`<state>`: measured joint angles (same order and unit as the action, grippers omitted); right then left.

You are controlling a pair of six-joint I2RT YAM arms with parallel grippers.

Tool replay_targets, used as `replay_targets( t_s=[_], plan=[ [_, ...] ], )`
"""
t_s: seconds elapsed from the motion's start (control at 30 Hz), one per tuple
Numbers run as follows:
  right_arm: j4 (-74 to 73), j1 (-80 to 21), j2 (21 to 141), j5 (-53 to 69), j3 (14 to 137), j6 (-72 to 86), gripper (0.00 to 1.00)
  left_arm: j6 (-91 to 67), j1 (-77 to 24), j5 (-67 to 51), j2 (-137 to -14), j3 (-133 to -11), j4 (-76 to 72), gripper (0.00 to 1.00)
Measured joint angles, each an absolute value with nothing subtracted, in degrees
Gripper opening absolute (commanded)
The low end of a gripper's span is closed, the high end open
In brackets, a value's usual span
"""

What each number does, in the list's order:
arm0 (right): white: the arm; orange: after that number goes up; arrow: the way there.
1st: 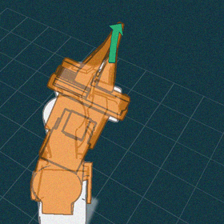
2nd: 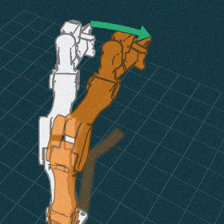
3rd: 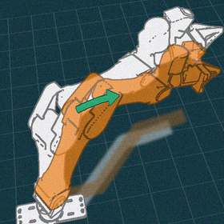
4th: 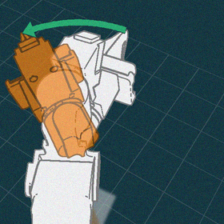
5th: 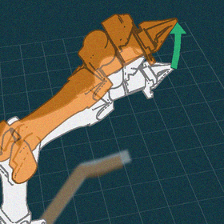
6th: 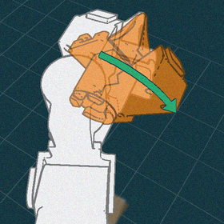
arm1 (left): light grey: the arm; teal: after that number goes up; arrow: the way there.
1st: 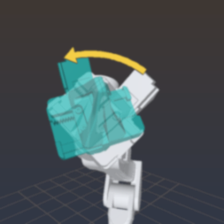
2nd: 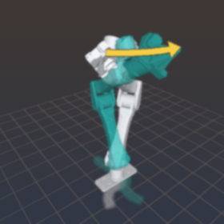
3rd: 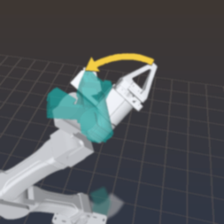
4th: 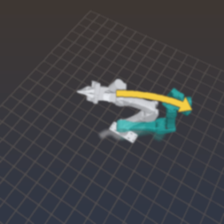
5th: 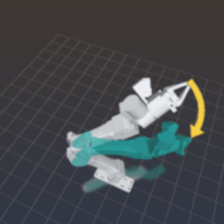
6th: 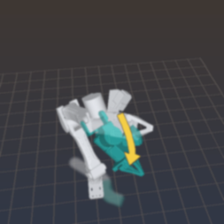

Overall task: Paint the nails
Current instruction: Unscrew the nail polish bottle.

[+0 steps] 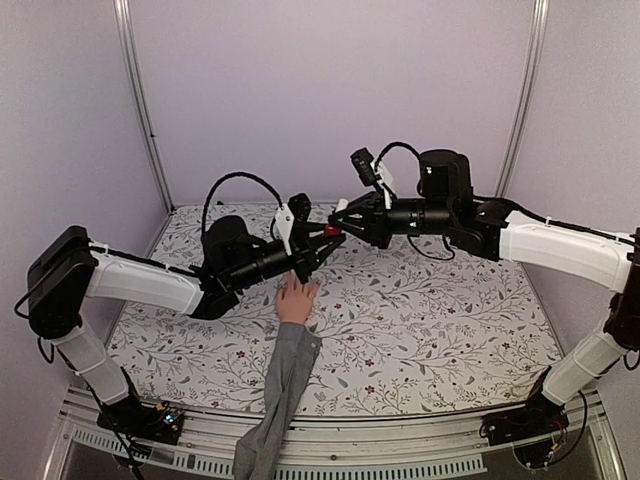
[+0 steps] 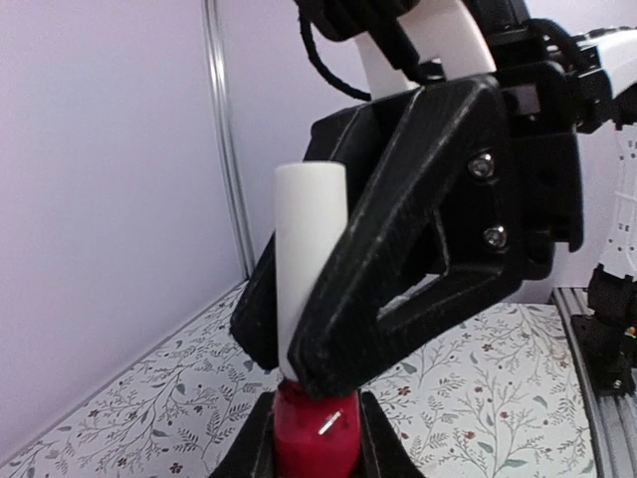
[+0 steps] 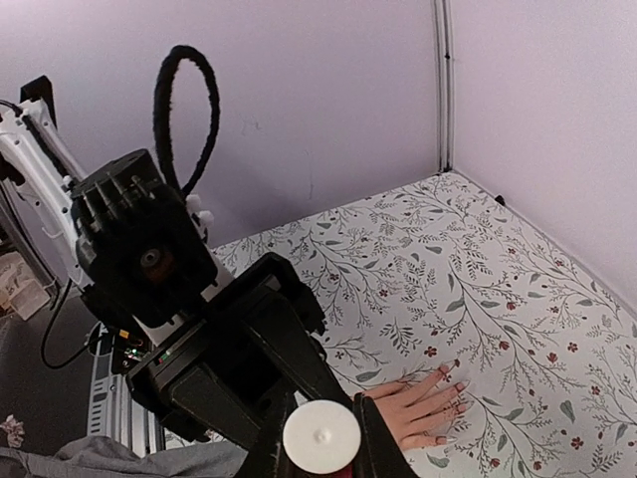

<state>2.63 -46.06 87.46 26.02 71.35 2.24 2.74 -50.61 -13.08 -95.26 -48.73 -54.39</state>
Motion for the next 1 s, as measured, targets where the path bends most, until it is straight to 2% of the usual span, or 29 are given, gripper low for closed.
replay_targets(
  t_s=[0.23, 0.37, 0.43, 0.5, 0.6, 0.8, 1.0],
  plan=[
    [1.1, -46.1, 85.5, 35.4, 71.4, -5.3, 0.00, -5.3, -47.5, -33.1, -95.2, -48.6, -59.0, 0.00],
    [-0.6, -46.1, 85.1, 40.2, 71.8, -8.7, 0.01, -8.8, -47.2, -40.0, -95.5, -48.7, -61.0, 0.00],
    [-1.3, -46.1, 85.1, 41.5, 71.9, -9.7, 0.12, -9.7, -47.2, -41.7, -95.7, -48.7, -61.5, 0.00],
    [-1.8, -46.1, 85.1, 42.1, 71.9, -10.3, 0.29, -10.0, -47.2, -42.4, -95.8, -48.7, -61.6, 0.00],
    [-2.0, -46.2, 85.1, 42.2, 72.0, -10.5, 0.46, -9.7, -47.4, -43.0, -95.8, -48.7, -61.9, 0.00],
    [-1.8, -46.5, 85.1, 39.8, 72.0, -9.7, 0.57, -7.6, -48.4, -39.1, -95.5, -48.7, -61.6, 0.00],
    [-0.3, -46.4, 85.1, 35.6, 72.0, -6.9, 0.60, -4.6, -48.7, -27.2, -93.6, -48.1, -59.0, 0.00]
  ],
)
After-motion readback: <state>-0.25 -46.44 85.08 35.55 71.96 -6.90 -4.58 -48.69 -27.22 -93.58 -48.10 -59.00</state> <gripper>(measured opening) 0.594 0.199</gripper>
